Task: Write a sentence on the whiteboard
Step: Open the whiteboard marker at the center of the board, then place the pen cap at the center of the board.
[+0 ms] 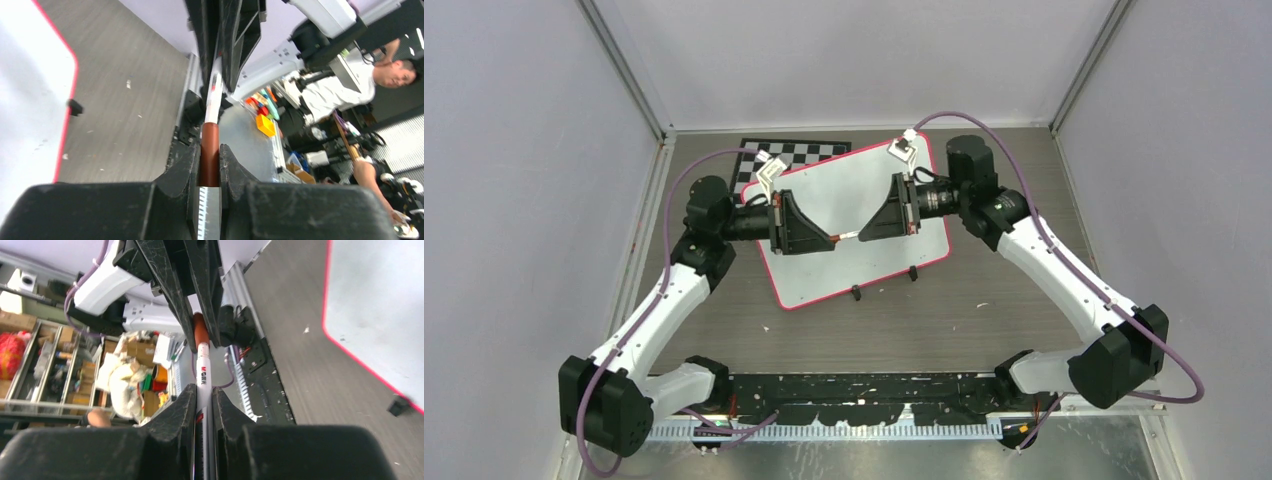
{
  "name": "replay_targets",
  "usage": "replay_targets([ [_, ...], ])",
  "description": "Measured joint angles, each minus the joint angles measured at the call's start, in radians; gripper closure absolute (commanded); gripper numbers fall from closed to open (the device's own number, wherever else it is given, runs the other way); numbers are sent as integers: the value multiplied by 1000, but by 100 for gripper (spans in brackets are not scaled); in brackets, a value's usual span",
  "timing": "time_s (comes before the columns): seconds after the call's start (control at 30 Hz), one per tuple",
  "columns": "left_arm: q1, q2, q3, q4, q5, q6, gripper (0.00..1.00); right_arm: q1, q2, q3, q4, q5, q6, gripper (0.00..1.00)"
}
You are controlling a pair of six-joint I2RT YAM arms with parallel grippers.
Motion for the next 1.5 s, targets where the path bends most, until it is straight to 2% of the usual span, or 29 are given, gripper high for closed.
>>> replay_targets([
  [0.07,33,0,0,-18,0,14,100,-39,-8,0,-10,-13,-3,100],
  [0.23,105,0,0,-116,-5,106,100,-233,-44,0,-13,-39,-2,100],
  [0.33,98,0,13,-256,-15,244,100,-333,-67,0,-13,-70,-1,100],
  [0.37,82,3,34,-348,-36,322,100,-359,-75,-2,-13,-80,-1,100],
  [0.47,-29,50,156,-639,-162,609,100,-414,-97,3,-87,-76,-63,100],
  [0.57,-247,131,269,-878,-368,871,100,-431,-103,50,-268,-3,-198,100],
  [0.73,-505,287,303,-1122,-671,1110,100,-431,-117,85,-463,142,-357,100],
  [0.87,-620,416,304,-1206,-875,1191,100,-431,-126,89,-566,259,-429,100],
  [1.07,-707,580,331,-1223,-1054,1226,100,-431,-146,101,-639,409,-492,100],
  [1.2,-719,650,355,-1220,-1125,1226,98,-431,-164,102,-646,455,-510,100],
  [1.5,-734,715,364,-1196,-1194,1215,84,-431,-166,103,-648,465,-514,100],
])
